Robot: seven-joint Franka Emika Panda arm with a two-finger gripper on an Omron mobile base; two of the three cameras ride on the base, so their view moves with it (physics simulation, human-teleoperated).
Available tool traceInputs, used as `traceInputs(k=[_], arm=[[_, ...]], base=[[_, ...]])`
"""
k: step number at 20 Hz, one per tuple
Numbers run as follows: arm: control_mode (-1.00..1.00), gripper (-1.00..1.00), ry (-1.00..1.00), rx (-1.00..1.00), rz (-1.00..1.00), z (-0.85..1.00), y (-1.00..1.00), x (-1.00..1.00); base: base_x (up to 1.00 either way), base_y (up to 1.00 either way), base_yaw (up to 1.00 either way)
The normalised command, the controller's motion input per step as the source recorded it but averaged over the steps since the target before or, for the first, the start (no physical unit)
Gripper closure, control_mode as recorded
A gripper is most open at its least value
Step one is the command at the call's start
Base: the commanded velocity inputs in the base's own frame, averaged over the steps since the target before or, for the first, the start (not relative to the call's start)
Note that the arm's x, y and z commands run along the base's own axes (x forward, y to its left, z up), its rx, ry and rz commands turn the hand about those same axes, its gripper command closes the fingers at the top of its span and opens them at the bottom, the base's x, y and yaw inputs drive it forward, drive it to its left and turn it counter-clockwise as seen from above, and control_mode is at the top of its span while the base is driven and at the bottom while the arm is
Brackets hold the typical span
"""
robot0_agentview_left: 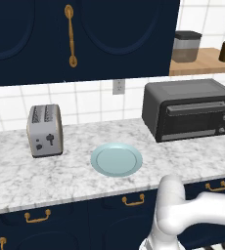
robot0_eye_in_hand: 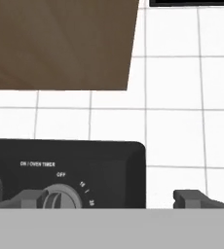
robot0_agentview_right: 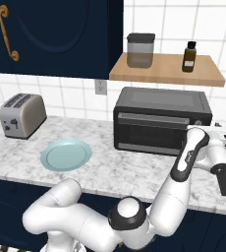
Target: Pick up the kebab skewer and baguette bread, and place them inside the toaster oven. Close the toaster oven door and start by setting the timer.
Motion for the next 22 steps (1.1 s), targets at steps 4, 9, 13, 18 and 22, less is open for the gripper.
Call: traceInputs(k=[4, 9, 13, 18, 22], arm=[[-1.00, -1.00, -0.03, 0.00, 0.00, -0.08, -0.09, 0.04], [-1.00, -1.00, -0.11, 0.00, -0.03, -0.08, 0.00, 0.00], [-1.00, -1.00, -0.11, 0.00, -0.06, -0.07, 0.00, 0.00], [-1.00, -1.00, -0.04, 0.00, -0.06, -0.02, 0.00, 0.07], [-1.00, -1.00, 0.00, 0.00, -0.02, 0.00, -0.02, 0.02]], base=[[0.00, 0.00, 0.00], [0.00, 0.00, 0.00], [0.00, 0.00, 0.00], [0.00, 0.00, 0.00], [0.00, 0.00, 0.00]])
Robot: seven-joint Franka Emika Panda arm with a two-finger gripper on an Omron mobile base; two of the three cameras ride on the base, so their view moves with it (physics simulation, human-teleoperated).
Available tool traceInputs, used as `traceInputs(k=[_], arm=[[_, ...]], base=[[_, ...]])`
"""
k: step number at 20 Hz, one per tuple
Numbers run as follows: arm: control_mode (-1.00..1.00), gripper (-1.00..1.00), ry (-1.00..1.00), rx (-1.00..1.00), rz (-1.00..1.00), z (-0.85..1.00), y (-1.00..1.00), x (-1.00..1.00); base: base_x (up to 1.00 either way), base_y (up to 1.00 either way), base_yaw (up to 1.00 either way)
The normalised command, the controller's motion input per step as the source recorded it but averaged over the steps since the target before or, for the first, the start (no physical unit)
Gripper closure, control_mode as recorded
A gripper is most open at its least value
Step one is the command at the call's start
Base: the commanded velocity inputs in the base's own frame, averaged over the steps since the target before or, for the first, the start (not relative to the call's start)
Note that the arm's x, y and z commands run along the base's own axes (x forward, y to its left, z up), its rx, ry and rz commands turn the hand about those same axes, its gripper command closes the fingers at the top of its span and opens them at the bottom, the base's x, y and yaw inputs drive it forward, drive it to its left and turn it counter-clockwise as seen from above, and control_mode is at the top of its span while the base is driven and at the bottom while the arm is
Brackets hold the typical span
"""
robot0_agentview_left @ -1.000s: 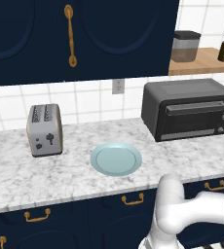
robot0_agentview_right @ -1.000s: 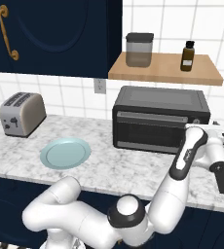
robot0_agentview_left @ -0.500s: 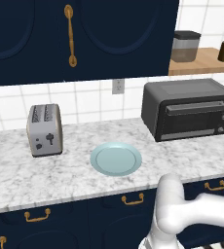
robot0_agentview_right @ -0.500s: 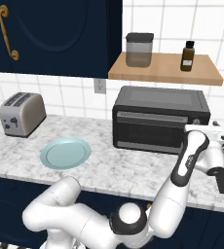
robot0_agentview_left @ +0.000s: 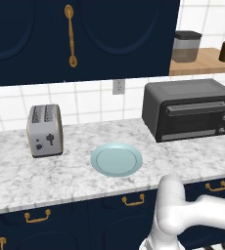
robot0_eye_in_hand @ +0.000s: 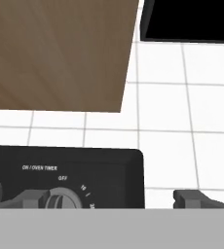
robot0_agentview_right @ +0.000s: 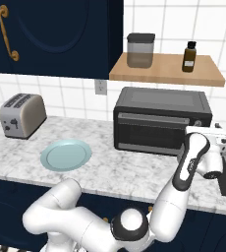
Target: Pick up the kebab skewer and baguette bread, and place them inside the toaster oven. Close the toaster oven door and start by setting the timer.
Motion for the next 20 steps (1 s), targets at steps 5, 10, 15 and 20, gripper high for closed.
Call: traceInputs(k=[5, 10, 15, 20], arm=[[-1.00, -1.00, 0.00, 0.00, -0.01, 0.00, -0.05, 0.00], [-1.00, 1.00, 0.00, 0.00, -0.01, 0.00, -0.04, 0.00], [-1.00, 1.00, 0.00, 0.00, -0.01, 0.00, -0.04, 0.00], [-1.00, 1.00, 0.00, 0.00, -0.03, 0.00, -0.02, 0.00]], base=[[0.00, 0.00, 0.00], [0.00, 0.00, 0.00], [0.00, 0.00, 0.00], [0.00, 0.00, 0.00]])
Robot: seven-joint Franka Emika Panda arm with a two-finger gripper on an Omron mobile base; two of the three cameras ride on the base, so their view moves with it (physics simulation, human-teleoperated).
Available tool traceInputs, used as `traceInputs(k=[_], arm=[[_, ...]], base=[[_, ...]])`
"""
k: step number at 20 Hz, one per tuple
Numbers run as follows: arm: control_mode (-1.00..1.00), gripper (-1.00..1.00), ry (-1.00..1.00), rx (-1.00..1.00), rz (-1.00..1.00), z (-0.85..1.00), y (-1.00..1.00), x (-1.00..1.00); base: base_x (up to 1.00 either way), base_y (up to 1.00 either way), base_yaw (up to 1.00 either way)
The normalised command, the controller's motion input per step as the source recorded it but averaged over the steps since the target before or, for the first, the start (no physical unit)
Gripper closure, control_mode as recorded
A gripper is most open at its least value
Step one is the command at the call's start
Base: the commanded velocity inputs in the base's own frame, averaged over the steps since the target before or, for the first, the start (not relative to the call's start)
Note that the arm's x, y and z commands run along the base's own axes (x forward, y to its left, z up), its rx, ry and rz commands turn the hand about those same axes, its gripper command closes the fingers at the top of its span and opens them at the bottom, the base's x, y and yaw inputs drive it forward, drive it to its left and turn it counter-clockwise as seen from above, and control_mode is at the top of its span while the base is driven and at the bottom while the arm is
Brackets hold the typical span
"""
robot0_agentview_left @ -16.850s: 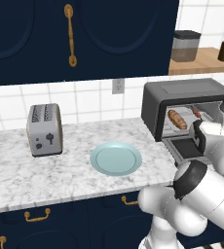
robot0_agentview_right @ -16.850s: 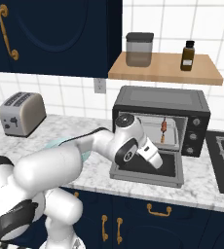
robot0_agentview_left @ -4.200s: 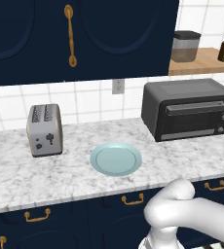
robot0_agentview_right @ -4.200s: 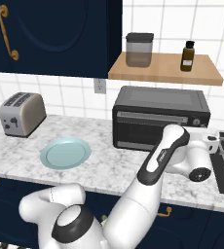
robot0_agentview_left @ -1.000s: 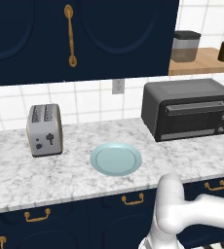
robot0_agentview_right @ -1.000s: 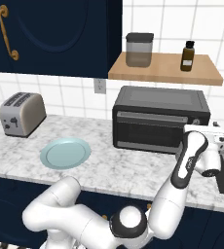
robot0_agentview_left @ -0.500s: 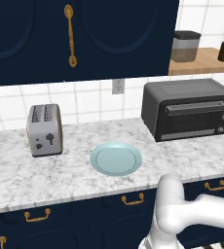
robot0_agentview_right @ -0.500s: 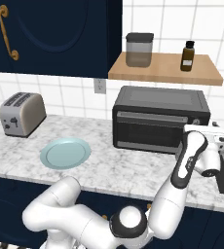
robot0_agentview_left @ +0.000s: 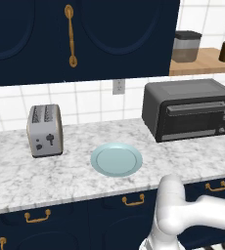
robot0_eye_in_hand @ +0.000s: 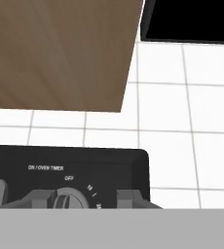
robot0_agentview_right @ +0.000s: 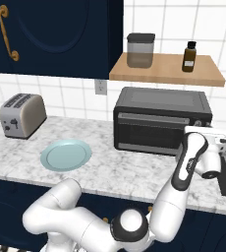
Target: Pick up the kebab skewer and baguette bread, and place them inside the toaster oven. Close the toaster oven door and start by setting the timer.
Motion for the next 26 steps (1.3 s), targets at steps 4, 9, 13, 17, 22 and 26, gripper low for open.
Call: traceInputs(k=[4, 9, 13, 17, 22, 26], arm=[[-1.00, 1.00, 0.00, 0.00, -0.07, 0.00, 0.00, 0.00], [-1.00, 1.00, 0.00, 0.00, -0.07, 0.00, 0.00, 0.00], [-1.00, 1.00, 0.00, 0.00, -0.05, 0.00, 0.00, 0.00], [-1.00, 1.00, 0.00, 0.00, -0.02, 0.00, 0.00, 0.00], [-1.00, 1.00, 0.00, 0.00, -0.01, 0.00, 0.02, -0.08], [-1.00, 1.00, 0.00, -0.02, -0.04, 0.00, 0.12, -0.18]], base=[[0.00, 0.00, 0.00], [0.00, 0.00, 0.00], [0.00, 0.00, 0.00], [0.00, 0.00, 0.00], [0.00, 0.00, 0.00], [0.00, 0.00, 0.00]])
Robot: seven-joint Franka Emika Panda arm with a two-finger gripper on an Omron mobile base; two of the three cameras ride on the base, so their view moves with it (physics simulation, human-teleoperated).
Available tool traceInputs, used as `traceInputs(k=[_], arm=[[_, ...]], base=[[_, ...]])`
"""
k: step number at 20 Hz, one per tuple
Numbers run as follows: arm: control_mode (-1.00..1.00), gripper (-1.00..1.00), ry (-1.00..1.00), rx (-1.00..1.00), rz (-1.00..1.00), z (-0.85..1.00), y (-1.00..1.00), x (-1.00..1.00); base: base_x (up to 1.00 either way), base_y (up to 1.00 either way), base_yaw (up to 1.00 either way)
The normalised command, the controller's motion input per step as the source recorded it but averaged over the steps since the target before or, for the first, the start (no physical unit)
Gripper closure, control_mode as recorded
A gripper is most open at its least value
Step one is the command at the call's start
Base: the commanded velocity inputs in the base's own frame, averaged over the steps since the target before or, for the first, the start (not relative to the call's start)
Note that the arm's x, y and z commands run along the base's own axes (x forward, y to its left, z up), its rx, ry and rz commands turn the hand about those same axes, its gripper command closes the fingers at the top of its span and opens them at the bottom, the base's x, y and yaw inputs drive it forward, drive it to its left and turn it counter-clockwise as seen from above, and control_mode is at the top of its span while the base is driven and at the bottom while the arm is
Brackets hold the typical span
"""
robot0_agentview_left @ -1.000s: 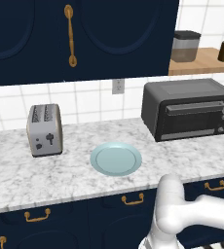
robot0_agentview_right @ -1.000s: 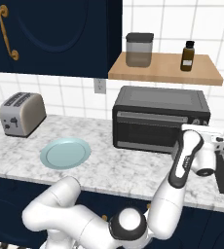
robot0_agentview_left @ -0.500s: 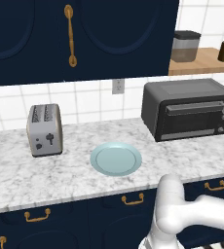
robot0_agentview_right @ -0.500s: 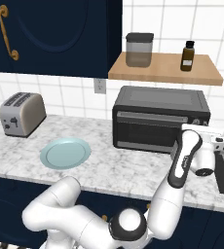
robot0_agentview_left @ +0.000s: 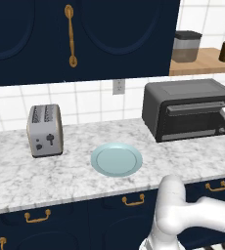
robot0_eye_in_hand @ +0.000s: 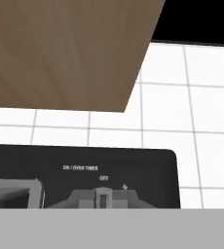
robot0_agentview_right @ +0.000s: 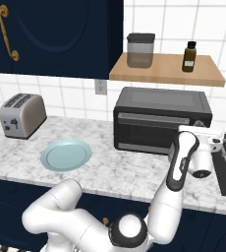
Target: Pick up the kebab skewer and baguette bread, and place them inside the toaster oven. Close the toaster oven door and start by setting the timer.
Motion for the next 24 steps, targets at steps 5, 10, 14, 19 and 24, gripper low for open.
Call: traceInputs(k=[5, 10, 14, 19, 24], arm=[[-1.00, 1.00, 0.00, -0.01, -0.03, 0.00, 0.08, -0.03], [-1.00, 1.00, 0.00, 0.00, 0.00, 0.00, 0.00, 0.00], [-1.00, 1.00, 0.01, 0.00, 0.00, 0.00, 0.01, 0.00], [-1.00, 1.00, 0.05, 0.00, 0.00, 0.00, 0.07, -0.01], [-1.00, 1.00, 0.11, 0.10, 0.00, 0.00, 0.00, 0.00]], base=[[0.00, 0.00, 0.00], [0.00, 0.00, 0.00], [0.00, 0.00, 0.00], [0.00, 0.00, 0.00], [0.00, 0.00, 0.00]])
